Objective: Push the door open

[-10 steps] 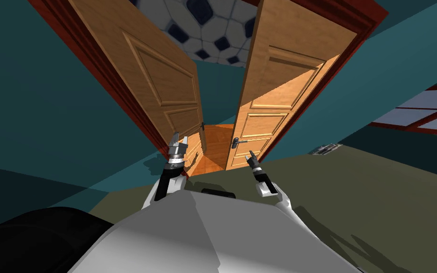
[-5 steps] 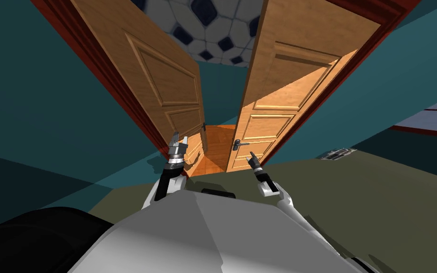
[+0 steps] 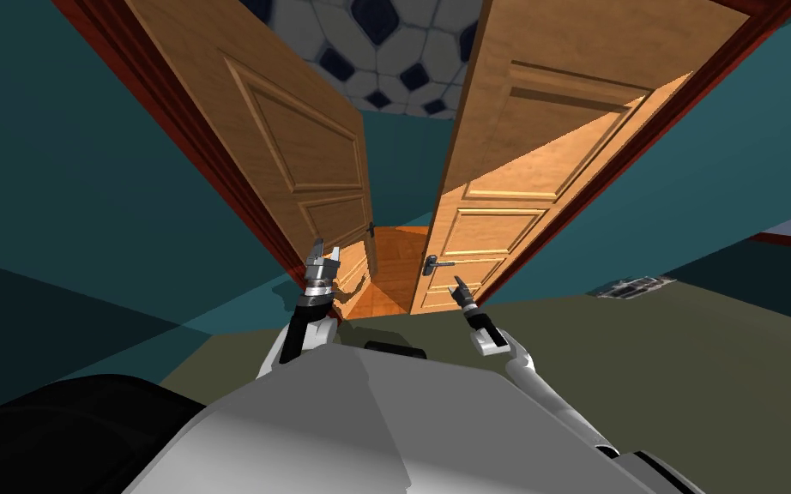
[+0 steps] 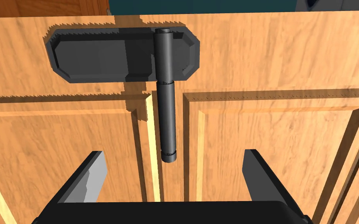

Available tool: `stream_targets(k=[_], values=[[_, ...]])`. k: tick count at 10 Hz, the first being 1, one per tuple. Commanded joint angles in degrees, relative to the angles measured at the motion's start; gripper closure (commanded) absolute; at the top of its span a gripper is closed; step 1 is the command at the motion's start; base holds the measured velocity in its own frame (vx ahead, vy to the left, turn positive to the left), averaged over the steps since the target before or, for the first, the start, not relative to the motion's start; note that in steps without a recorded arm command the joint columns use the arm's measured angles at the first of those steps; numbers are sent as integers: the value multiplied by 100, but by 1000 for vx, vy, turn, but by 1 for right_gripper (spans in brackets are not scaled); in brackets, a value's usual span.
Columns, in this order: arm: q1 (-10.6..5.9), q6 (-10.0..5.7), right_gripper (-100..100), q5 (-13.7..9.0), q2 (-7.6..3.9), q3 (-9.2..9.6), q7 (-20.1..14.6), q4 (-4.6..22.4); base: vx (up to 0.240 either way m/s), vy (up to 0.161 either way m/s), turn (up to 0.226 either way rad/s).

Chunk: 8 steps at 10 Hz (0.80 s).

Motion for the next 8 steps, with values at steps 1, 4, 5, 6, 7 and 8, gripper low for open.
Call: stream_targets(k=[1, 4, 5, 6, 7, 8], values=[[-78, -3, -100, -36, -72, 60, -67, 167, 62, -30, 76], [-107, 31, -100, -3, 35, -23, -14, 197, 104, -3, 48], [-127, 40, -100, 3, 57, -38, -6, 223, 175, 8, 43], [-167, 59, -100, 14, 103, -68, 10, 276, 184, 42, 53], [-208, 78, -100, 26, 148, -97, 25, 329, 220, 30, 69], [-245, 95, -100, 36, 190, -125, 40, 377, 223, 6, 69]])
